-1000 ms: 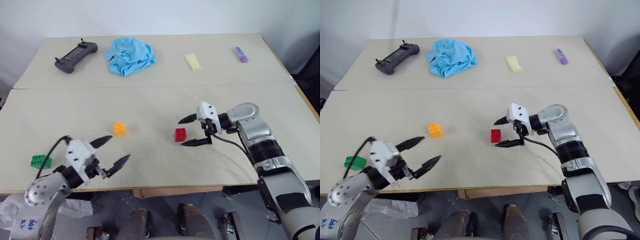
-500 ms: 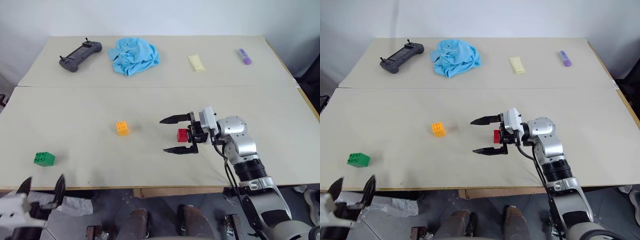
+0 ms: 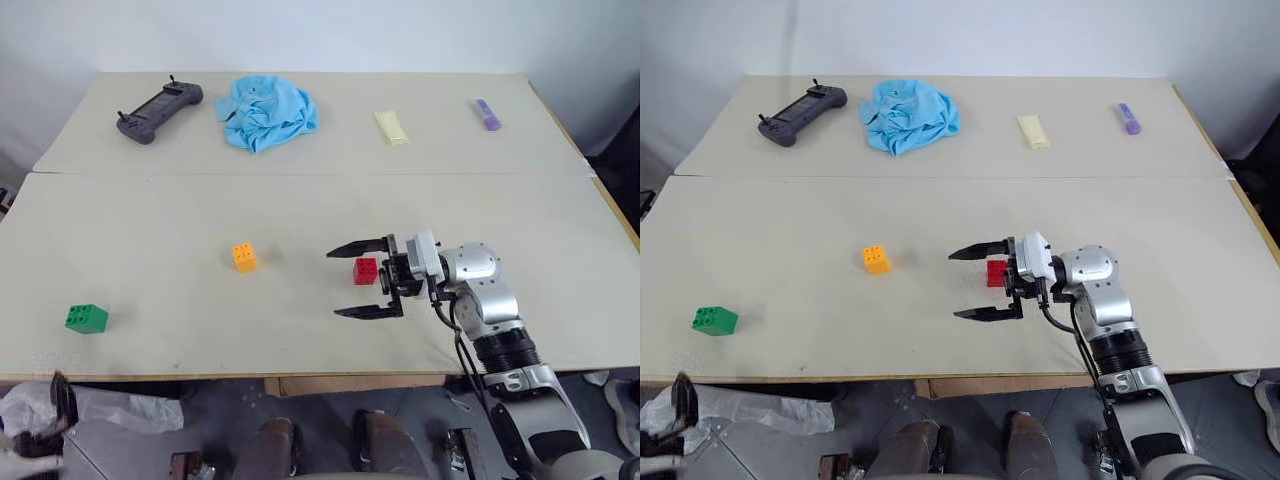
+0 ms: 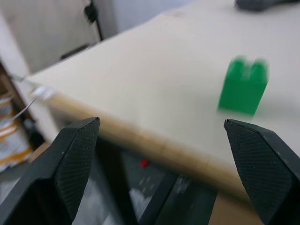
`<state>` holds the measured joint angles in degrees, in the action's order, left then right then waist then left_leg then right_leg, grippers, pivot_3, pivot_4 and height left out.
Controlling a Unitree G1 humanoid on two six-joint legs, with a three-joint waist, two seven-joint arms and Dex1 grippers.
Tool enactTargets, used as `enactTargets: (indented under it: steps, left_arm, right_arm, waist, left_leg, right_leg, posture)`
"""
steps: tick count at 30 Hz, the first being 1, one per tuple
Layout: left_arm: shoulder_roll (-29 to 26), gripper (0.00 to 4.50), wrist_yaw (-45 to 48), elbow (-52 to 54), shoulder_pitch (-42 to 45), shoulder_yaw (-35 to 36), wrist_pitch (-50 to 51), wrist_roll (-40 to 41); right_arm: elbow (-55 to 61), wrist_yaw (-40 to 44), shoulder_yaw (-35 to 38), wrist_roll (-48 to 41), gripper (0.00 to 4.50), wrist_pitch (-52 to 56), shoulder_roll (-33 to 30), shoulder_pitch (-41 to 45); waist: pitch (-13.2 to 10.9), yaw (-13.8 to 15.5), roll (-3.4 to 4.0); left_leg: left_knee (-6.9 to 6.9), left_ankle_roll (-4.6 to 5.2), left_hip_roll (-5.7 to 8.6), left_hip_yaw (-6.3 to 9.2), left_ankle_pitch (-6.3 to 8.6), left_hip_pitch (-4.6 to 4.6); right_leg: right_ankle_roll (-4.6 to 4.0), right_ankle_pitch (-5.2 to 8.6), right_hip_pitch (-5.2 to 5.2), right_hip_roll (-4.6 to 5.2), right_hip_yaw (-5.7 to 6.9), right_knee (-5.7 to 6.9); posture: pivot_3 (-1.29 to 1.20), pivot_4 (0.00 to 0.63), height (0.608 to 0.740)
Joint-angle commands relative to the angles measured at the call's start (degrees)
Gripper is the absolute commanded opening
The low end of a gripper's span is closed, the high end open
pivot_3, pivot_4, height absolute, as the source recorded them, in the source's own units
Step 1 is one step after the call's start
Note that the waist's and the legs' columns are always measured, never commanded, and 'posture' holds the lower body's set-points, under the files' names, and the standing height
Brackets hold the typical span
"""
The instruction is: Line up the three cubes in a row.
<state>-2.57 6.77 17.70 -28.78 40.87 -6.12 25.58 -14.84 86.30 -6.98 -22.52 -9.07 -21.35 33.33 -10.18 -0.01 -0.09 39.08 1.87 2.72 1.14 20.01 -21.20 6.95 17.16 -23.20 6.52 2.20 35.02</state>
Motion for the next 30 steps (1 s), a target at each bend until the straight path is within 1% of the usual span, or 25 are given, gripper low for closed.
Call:
enactTargets:
  steps: [1,6,10,13,16,22,23,24,25,27,28,29,30]
  left_arm:
    - [-2.7,4.50,-3.3,2.6,3.6,-2.5,4.0,-2.1]
    - [-6.6,4.50,-4.3,3.7,7.7,-5.0,10.4,-1.4]
    - [-10.5,4.50,-4.3,2.5,9.2,-4.4,14.0,-1.6]
    - [-11.8,4.50,-3.8,2.2,9.1,-4.0,15.4,-1.1]
    - [-12.6,3.90,-2.7,2.3,8.4,-4.6,16.7,-1.3]
    - [-12.8,2.06,-1.2,3.0,7.5,-4.8,17.2,-1.6]
    - [-12.7,1.73,-0.8,3.3,7.5,-4.4,17.3,-0.7]
    - [-13.3,1.49,1.0,3.8,7.0,-4.4,17.3,0.1]
    - [-14.0,1.47,3.6,4.6,6.6,-4.0,16.8,1.9]
    - [-17.3,1.47,10.9,7.8,6.1,-2.0,16.1,8.0]
    - [-18.5,1.47,12.8,8.8,6.1,-1.2,16.3,10.3]
    - [-20.5,1.47,14.8,9.7,6.1,-0.5,17.2,12.2]
    - [-23.3,1.47,16.8,10.7,6.3,-0.3,17.5,12.4]
  right_arm:
    - [1.7,-0.2,-0.1,0.1,4.46,-1.1,-0.6,-0.2]
    - [3.4,-0.9,-0.4,0.0,4.46,-0.5,-0.7,-1.0]
    - [4.4,-1.7,-0.6,0.0,4.46,0.0,-0.8,-1.6]
    - [4.4,-2.1,-0.7,0.2,4.46,-0.2,-0.8,-1.6]
    - [4.3,-2.5,-0.8,0.3,4.50,-0.4,-0.9,-1.7]
    - [4.3,-2.9,-0.2,0.1,4.50,-0.3,-1.6,-2.0]
    - [4.3,-2.6,0.1,-0.2,4.50,-0.1,-2.3,-2.1]
    - [4.4,-1.8,0.5,-0.8,4.50,0.2,-3.2,-2.3]
    - [4.3,-1.2,1.0,-1.2,4.50,0.7,-4.3,-2.3]
    - [4.2,-1.1,2.3,-1.9,4.50,1.4,-6.5,-2.2]
    - [4.2,-1.2,2.7,-2.0,4.50,1.6,-7.2,-2.2]
    - [3.9,-1.3,3.2,-2.1,4.50,1.7,-8.0,-2.1]
    - [3.2,-1.3,3.9,-2.0,4.50,1.9,-9.2,-2.2]
  waist:
    - [0.0,-0.1,0.00]
    - [0.0,-0.4,0.00]
    - [0.0,-0.2,0.00]
    - [0.0,-0.2,0.00]
    - [0.0,-0.2,0.00]
    - [0.0,-0.2,0.00]
    - [0.0,-0.2,0.00]
    - [0.0,-0.1,-0.01]
    - [0.0,0.0,-0.01]
    - [0.0,0.0,-0.01]
    - [0.0,0.0,-0.01]
    - [0.0,0.0,-0.01]
    - [0.0,-0.1,-0.01]
  left_leg:
    - [0.00,0.00,0.00,0.00,0.00,0.00]
    - [-0.01,-0.04,-0.01,-0.04,0.02,-0.01]
    - [-0.02,-0.04,-0.02,-0.04,0.02,-0.02]
    - [-0.01,-0.04,-0.01,-0.04,0.02,-0.02]
    - [-0.01,-0.04,-0.01,-0.03,0.02,-0.02]
    - [-0.01,-0.05,-0.01,-0.04,0.02,-0.02]
    - [-0.01,-0.05,-0.01,-0.04,0.02,-0.02]
    - [-0.01,-0.04,-0.01,-0.04,0.02,-0.02]
    - [-0.01,-0.04,-0.01,-0.03,0.02,-0.02]
    - [-0.01,-0.04,-0.01,-0.03,0.02,-0.04]
    - [-0.01,-0.04,-0.01,-0.02,0.02,-0.05]
    - [0.00,-0.04,-0.02,-0.01,0.02,-0.05]
    - [0.00,-0.04,-0.03,0.00,0.02,-0.04]
  right_leg:
    - [0.00,0.00,-0.01,0.00,0.00,0.00]
    - [0.00,0.00,-0.08,-0.06,-0.03,0.05]
    - [-0.01,0.01,-0.11,-0.07,-0.01,0.06]
    - [-0.01,0.01,-0.10,-0.06,-0.02,0.06]
    - [-0.01,0.01,-0.10,-0.07,-0.01,0.05]
    - [-0.01,0.01,-0.10,-0.06,-0.01,0.05]
    - [-0.01,0.01,-0.10,-0.06,-0.02,0.05]
    - [-0.01,0.01,-0.09,-0.06,-0.02,0.04]
    - [-0.01,0.01,-0.08,-0.06,-0.01,0.04]
    - [-0.02,0.01,-0.08,-0.04,-0.01,0.01]
    - [-0.02,0.01,-0.08,-0.03,-0.01,-0.01]
    - [-0.03,0.01,-0.07,-0.02,0.00,-0.01]
    - [-0.04,0.02,-0.05,-0.01,0.01,-0.01]
  posture:
    - [0.00,0.150,0.740]
    - [0.00,0.150,0.740]
    - [0.00,0.150,0.740]
    - [0.00,0.150,0.740]
    - [0.00,0.150,0.740]
    - [0.00,0.150,0.740]
    - [0.00,0.150,0.740]
    - [0.00,0.150,0.740]
    - [0.00,0.150,0.740]
    - [0.00,0.150,0.740]
    - [0.00,0.150,0.740]
    - [0.00,0.150,0.740]
    - [0.00,0.150,0.740]
